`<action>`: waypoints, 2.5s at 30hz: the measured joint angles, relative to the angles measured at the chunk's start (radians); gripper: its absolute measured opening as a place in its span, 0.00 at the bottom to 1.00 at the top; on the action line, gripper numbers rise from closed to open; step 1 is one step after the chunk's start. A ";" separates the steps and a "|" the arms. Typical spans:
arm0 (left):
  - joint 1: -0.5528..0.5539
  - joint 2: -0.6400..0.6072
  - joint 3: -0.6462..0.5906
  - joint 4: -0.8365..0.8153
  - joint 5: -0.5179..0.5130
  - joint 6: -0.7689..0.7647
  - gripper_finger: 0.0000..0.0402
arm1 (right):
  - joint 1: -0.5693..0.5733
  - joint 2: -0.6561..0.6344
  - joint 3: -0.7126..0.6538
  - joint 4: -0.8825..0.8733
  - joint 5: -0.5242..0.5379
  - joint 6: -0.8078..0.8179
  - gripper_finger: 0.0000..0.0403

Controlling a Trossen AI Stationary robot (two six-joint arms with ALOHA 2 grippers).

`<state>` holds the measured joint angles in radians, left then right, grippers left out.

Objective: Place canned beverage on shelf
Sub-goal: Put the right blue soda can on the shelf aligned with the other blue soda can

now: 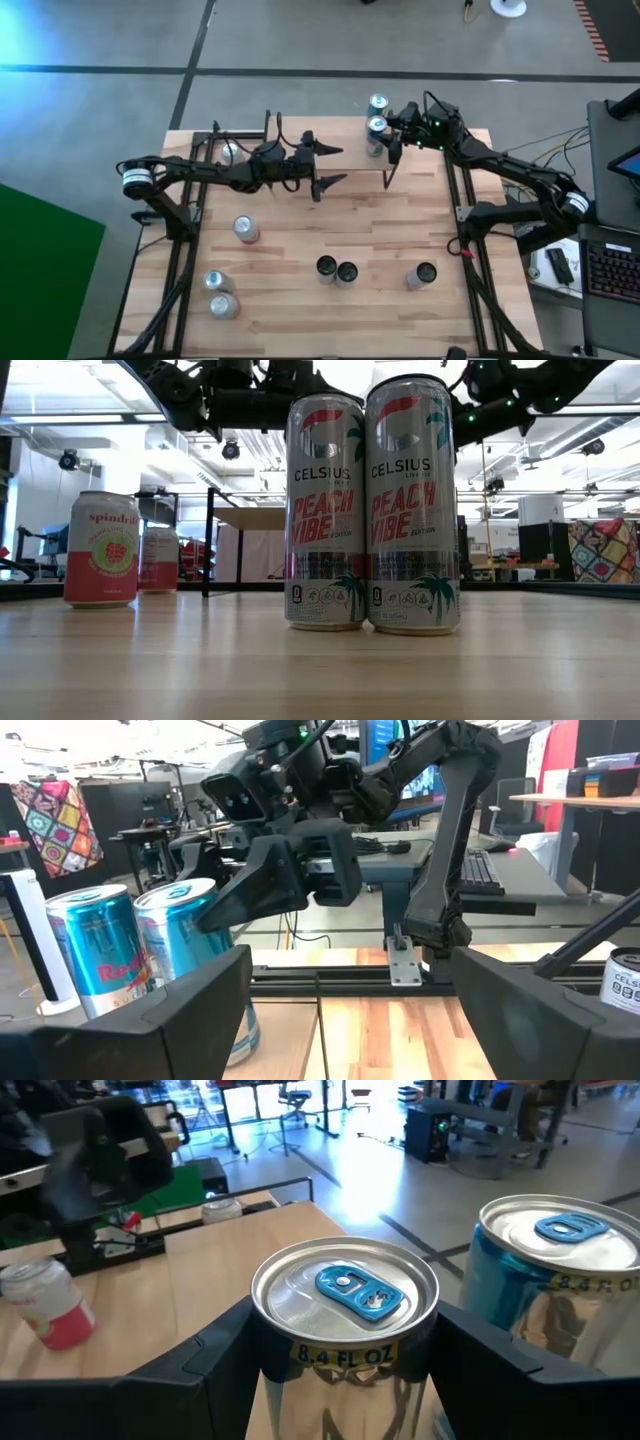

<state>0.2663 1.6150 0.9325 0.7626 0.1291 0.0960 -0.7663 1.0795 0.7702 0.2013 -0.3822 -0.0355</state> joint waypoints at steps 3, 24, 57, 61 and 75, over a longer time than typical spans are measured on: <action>0.001 0.000 0.000 -0.003 0.000 0.000 0.81 | -0.009 -0.012 -0.006 -0.002 -0.017 -0.010 0.58; 0.006 0.001 0.000 -0.002 -0.015 0.019 0.81 | -0.019 -0.016 -0.020 0.060 -0.047 -0.036 0.58; 0.007 0.002 0.015 0.005 -0.016 0.031 0.81 | -0.096 -0.016 -0.075 0.148 -0.039 0.071 0.63; 0.007 0.002 0.016 0.002 -0.016 0.031 0.81 | -0.094 -0.016 -0.075 0.148 -0.036 0.083 0.66; 0.007 0.002 0.016 0.000 -0.016 0.044 0.81 | -0.018 -0.013 -0.075 0.150 0.077 0.051 0.64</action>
<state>0.2733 1.6165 0.9485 0.7628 0.1127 0.1405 -0.7841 1.0664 0.6952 0.3508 -0.3050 0.0158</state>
